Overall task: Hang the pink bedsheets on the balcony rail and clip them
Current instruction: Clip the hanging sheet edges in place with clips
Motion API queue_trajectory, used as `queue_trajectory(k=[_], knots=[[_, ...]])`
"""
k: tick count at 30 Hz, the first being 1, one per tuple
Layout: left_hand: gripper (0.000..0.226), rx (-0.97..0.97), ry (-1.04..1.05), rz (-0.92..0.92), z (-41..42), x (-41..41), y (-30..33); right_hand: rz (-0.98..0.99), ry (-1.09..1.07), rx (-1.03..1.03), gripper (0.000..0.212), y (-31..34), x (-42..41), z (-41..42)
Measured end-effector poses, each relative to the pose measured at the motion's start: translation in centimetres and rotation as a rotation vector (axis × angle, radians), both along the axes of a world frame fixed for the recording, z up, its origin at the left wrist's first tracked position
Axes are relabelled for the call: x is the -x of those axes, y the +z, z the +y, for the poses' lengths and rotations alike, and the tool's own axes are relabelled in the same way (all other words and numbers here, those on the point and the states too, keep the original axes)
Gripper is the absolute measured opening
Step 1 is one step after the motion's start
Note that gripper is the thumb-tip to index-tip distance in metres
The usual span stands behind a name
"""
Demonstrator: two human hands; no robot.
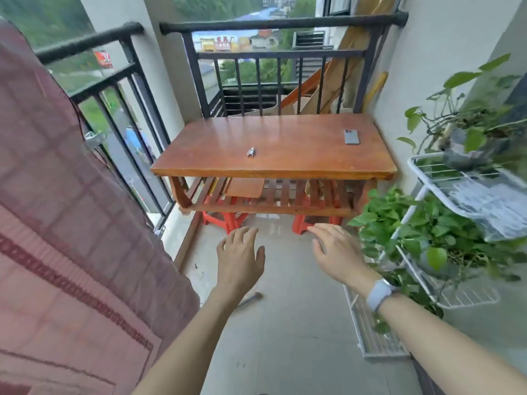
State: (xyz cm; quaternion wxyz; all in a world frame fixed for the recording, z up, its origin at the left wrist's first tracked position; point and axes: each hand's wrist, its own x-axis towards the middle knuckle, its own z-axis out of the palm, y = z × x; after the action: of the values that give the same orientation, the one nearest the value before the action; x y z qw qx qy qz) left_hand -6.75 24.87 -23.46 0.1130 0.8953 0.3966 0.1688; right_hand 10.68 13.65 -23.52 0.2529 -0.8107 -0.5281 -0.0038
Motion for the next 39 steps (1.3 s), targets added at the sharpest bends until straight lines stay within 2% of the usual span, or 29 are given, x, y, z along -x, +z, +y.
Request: queue_trajectory(k=[6,8,15,23,29,32,36,39], knots=[[0.041,0.051,0.155,-0.02,14.4,-5.6,-2.2,0.035,0.116,0.086,0.043,-3.0,-6.8,15.5],[0.041,0.062,0.174,-0.041,19.7,-7.8,-3.0,0.058,0.148,0.15,0.037,-3.5,-9.2,21.3],[0.045,0.163,0.34,-0.054,36.2,-15.9,-5.8,0.195,0.105,0.2,0.034,-3.4,-17.8,39.4],[0.05,0.427,0.451,-0.026,46.1,-23.5,-13.0,0.302,0.1,0.401,0.039,-9.9,-24.4,54.0],[0.055,0.561,0.505,0.116,52.8,-29.6,-17.4,0.451,-0.038,0.596,0.041,-15.5,-28.8,65.6],[0.06,0.594,0.504,0.207,55.4,-32.0,-19.0,0.505,-0.12,0.631,0.038,-17.1,-30.5,69.3],[0.065,0.65,0.567,0.303,57.4,-33.8,-20.3,0.459,-0.144,0.72,0.051,-18.6,-30.8,73.0],[0.064,0.635,0.627,0.257,57.5,-34.3,-20.7,0.371,-0.105,0.805,0.046,-18.9,-30.2,74.2]])
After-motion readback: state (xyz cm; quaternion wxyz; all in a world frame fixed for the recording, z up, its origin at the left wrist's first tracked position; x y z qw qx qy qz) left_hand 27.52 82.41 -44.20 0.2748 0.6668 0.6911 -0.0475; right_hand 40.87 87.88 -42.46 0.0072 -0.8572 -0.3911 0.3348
